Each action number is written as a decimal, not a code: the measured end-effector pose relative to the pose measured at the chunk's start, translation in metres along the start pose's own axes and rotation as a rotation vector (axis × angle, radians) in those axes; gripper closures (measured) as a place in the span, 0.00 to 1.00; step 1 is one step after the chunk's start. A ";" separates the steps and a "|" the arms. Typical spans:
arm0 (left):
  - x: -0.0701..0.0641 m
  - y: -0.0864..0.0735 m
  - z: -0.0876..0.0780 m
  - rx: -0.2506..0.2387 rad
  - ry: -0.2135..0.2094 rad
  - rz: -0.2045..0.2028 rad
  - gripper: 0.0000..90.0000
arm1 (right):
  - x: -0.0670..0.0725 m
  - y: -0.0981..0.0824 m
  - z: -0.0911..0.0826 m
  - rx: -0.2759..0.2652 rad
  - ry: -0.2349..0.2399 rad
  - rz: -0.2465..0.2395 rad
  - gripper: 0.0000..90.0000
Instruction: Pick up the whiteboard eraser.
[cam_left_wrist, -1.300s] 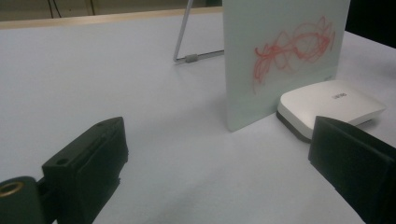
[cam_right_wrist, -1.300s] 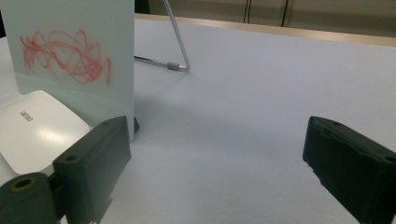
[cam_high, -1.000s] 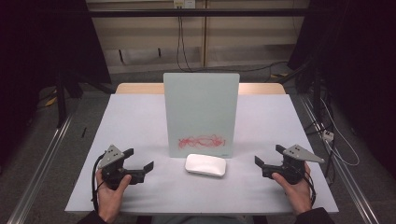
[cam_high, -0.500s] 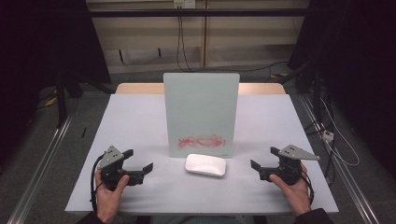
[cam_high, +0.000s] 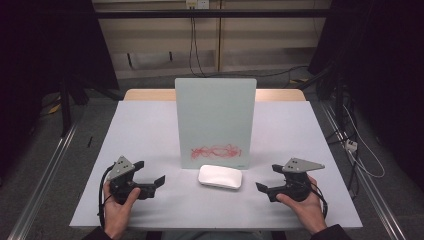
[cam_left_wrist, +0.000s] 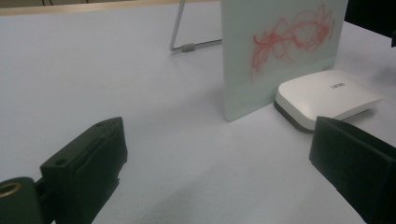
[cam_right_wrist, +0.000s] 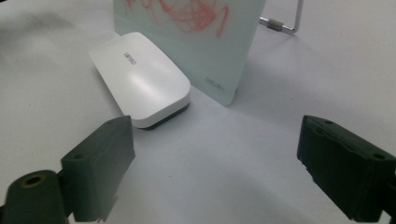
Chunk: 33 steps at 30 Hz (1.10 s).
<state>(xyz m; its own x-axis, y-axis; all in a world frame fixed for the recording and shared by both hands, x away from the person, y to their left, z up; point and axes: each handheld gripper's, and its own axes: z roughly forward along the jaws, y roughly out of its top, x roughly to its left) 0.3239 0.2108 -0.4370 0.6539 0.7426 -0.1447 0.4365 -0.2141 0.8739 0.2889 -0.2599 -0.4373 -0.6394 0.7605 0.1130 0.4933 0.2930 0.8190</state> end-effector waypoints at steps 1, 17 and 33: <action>0.000 0.000 0.001 0.005 -0.002 0.000 0.04 | 0.002 0.001 0.002 0.006 0.013 -0.011 0.11; -0.005 0.000 0.004 0.023 -0.002 0.026 0.06 | 0.022 0.014 0.022 0.044 0.083 -0.091 0.14; -0.005 -0.001 0.005 0.030 -0.009 0.019 0.05 | 0.043 0.041 0.049 0.090 0.133 -0.196 0.17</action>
<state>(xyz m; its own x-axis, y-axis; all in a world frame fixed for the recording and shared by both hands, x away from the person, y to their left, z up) 0.3238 0.2041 -0.4393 0.6679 0.7325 -0.1321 0.4416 -0.2472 0.8625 0.3106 -0.1867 -0.4266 -0.7971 0.6028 0.0348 0.3989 0.4824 0.7798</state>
